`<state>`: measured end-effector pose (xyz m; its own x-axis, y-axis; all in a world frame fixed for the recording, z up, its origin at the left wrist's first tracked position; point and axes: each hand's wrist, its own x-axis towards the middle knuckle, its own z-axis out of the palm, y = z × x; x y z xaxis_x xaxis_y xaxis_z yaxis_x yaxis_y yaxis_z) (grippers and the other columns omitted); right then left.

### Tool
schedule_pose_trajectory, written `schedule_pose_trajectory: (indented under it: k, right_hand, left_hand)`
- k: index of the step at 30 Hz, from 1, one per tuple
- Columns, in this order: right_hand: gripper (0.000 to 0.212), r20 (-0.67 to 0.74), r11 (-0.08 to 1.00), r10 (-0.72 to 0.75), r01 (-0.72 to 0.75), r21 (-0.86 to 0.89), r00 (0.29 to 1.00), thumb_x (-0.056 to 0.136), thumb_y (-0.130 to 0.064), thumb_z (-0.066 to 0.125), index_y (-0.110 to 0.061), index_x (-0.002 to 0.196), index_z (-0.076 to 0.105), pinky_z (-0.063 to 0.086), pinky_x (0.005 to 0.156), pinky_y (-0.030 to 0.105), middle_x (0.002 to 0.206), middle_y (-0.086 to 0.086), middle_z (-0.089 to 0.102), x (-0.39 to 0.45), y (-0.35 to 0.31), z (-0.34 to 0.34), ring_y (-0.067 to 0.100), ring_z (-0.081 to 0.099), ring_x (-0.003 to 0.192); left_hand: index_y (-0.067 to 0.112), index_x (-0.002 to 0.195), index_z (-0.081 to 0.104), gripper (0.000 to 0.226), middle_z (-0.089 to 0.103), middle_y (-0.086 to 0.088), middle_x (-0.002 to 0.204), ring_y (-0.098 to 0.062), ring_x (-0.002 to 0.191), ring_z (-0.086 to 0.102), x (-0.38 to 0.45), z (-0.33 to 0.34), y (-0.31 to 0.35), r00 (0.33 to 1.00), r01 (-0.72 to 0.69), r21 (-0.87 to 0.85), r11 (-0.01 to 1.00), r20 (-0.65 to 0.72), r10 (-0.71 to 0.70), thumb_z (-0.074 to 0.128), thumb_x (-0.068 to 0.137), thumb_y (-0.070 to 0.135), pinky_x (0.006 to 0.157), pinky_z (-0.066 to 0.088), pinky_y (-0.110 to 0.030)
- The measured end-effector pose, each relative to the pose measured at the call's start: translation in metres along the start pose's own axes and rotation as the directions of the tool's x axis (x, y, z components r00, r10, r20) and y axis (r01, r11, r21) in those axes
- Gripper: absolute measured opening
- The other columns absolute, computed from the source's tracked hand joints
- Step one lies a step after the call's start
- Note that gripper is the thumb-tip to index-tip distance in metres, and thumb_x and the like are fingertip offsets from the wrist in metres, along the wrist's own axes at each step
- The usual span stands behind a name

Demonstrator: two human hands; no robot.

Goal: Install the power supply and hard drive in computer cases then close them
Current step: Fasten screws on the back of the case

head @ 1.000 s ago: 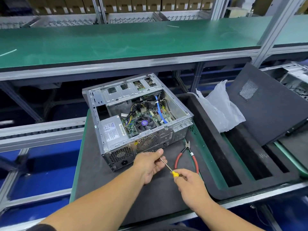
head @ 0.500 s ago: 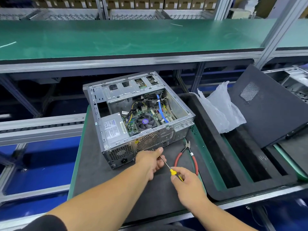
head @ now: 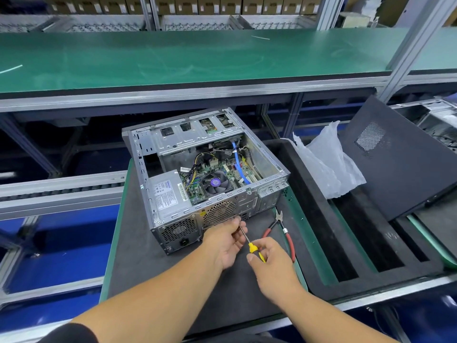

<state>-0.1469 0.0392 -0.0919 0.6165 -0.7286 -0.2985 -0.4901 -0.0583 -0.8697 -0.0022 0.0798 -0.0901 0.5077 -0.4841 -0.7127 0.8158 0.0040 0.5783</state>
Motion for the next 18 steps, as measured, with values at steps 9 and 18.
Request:
schedule_pose_trajectory:
  k: [9, 18]
  right_hand:
    - [0.012, -0.010, 1.000, 0.002, -0.002, -0.002, 1.000, 0.096, -0.024, 0.068, -0.034, 0.101, 0.065, 0.038, 0.057, 0.021, 0.072, -0.010, 0.055, 0.0036, 0.0014, 0.0035, 0.003, 0.047, 0.058]
    - [0.014, -0.006, 0.999, 0.033, -0.033, 0.016, 0.999, 0.097, -0.025, 0.065, -0.038, 0.102, 0.067, 0.050, 0.061, 0.027, 0.084, 0.002, 0.072, 0.0079, 0.0014, 0.0038, 0.007, 0.061, 0.066]
  left_hand:
    - [0.009, 0.096, 0.071, 0.017, 0.071, -0.004, 0.075, -0.014, 0.065, 0.064, 0.0024, 0.0009, 0.0006, 1.000, 0.016, -0.032, 0.999, 0.020, -0.015, 0.056, 0.103, 0.008, 0.052, 0.050, -0.022]
    - [0.008, 0.093, 0.071, 0.016, 0.070, -0.006, 0.074, -0.014, 0.063, 0.062, 0.0020, 0.0027, 0.0014, 1.000, 0.001, -0.020, 1.000, 0.006, -0.001, 0.059, 0.102, 0.008, 0.049, 0.049, -0.021]
